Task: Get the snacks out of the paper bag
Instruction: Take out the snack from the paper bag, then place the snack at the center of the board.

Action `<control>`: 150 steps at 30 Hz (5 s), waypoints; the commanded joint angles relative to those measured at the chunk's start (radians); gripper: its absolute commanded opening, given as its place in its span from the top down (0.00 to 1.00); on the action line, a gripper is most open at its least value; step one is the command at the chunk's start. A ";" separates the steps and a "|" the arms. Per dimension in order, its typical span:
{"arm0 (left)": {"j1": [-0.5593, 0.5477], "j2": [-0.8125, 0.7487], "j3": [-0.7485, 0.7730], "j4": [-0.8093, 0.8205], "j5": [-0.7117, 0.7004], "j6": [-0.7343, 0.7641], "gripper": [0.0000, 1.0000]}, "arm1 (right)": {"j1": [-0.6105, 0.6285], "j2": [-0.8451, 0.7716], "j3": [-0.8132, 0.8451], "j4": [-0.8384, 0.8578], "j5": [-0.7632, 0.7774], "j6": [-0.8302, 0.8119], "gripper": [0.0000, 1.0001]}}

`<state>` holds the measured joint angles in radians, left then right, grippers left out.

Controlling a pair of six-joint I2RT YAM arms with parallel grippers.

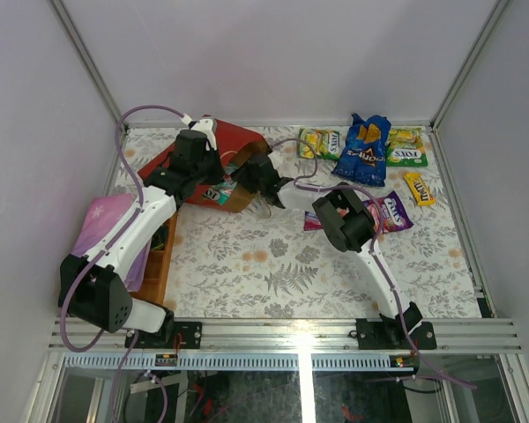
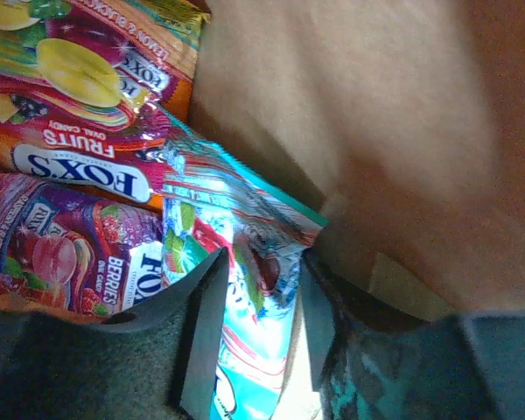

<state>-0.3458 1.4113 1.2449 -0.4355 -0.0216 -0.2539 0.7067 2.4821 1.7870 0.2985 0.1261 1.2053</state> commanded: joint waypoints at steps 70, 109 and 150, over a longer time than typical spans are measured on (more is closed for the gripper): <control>0.006 0.047 0.022 0.009 -0.149 0.026 0.93 | -0.416 -0.550 -0.557 -0.077 -0.377 -0.495 1.00; 0.009 0.059 0.036 0.000 -0.133 0.027 0.93 | -0.360 -0.358 -0.146 -0.181 -0.373 -0.730 0.17; 0.011 -0.012 0.022 -0.006 -0.096 0.021 0.93 | -0.284 -0.156 -0.236 -0.031 -0.270 -0.302 0.93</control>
<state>-0.3401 1.4273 1.2488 -0.4465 -0.1345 -0.2379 0.4229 2.3089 1.5253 0.2756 -0.1486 0.8948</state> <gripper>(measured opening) 0.074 0.158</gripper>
